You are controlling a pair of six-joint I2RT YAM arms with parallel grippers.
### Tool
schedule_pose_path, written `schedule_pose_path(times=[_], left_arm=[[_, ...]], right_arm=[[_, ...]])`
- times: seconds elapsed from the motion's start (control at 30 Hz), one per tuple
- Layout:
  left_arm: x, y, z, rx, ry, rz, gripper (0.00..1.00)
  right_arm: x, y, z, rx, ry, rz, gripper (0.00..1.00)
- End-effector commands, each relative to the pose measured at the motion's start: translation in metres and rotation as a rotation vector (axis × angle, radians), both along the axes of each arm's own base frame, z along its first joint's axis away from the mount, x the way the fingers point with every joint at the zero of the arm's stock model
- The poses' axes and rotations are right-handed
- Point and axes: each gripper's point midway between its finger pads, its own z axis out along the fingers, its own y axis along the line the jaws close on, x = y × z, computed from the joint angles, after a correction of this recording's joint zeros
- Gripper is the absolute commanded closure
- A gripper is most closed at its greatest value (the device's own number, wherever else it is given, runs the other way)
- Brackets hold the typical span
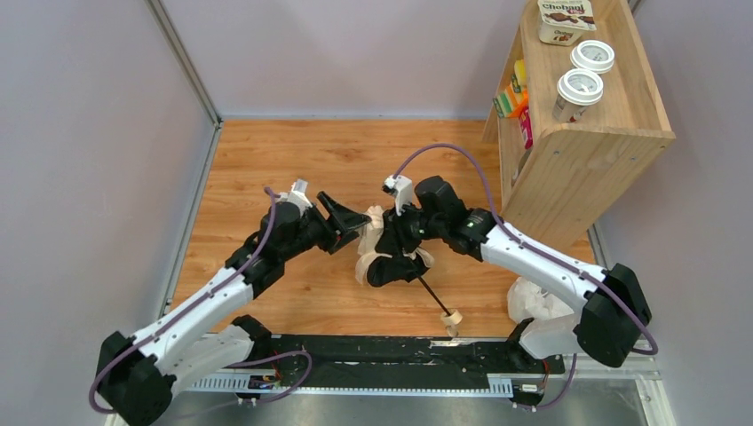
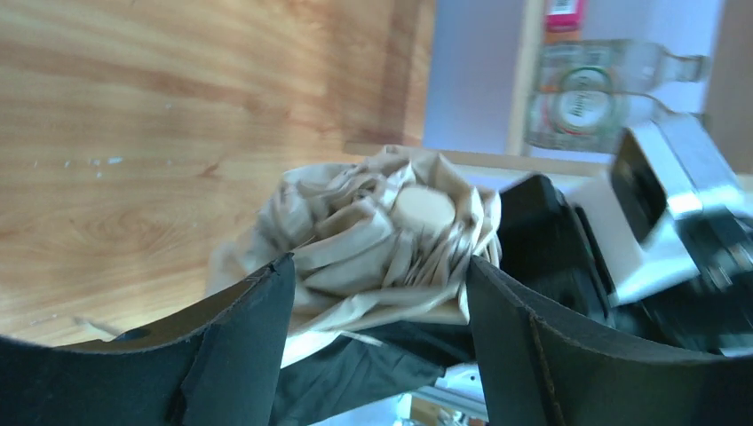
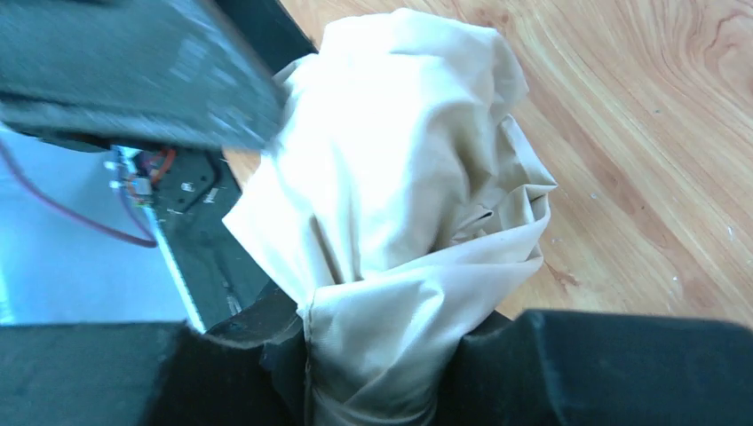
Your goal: Put away the umbrella
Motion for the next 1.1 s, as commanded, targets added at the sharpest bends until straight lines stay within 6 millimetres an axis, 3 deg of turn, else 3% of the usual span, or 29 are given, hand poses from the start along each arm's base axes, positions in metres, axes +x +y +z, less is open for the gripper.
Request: schedule_pose_path(times=[0.0, 0.17, 0.33, 0.5, 0.63, 0.87, 1.07], left_arm=[[0.001, 0.022, 0.014, -0.002, -0.201, 0.041, 0.23], [-0.005, 0.023, 0.036, -0.072, -0.345, 0.015, 0.22], [-0.007, 0.029, 0.040, -0.027, -0.384, 0.023, 0.22], [-0.001, 0.015, 0.057, -0.071, -0.469, -0.030, 0.22], [0.000, 0.002, 0.076, -0.127, -0.546, -0.088, 0.22], [0.000, 0.004, 0.111, -0.207, -0.690, -0.063, 0.21], [-0.008, 0.010, 0.123, -0.275, -0.744, -0.038, 0.21]], right_arm=[[0.002, 0.008, 0.074, 0.339, -0.035, 0.079, 1.00], [0.000, -0.001, 0.071, 0.385, 0.023, 0.100, 1.00], [0.000, -0.002, 0.096, 0.490, 0.034, 0.137, 1.00], [-0.003, 0.005, 0.102, 0.524, 0.075, 0.182, 1.00], [-0.006, 0.010, 0.096, 0.497, 0.088, 0.198, 1.00], [-0.009, 0.017, 0.081, 0.424, 0.105, 0.209, 1.00], [-0.007, 0.021, 0.083, 0.421, 0.108, 0.212, 1.00]])
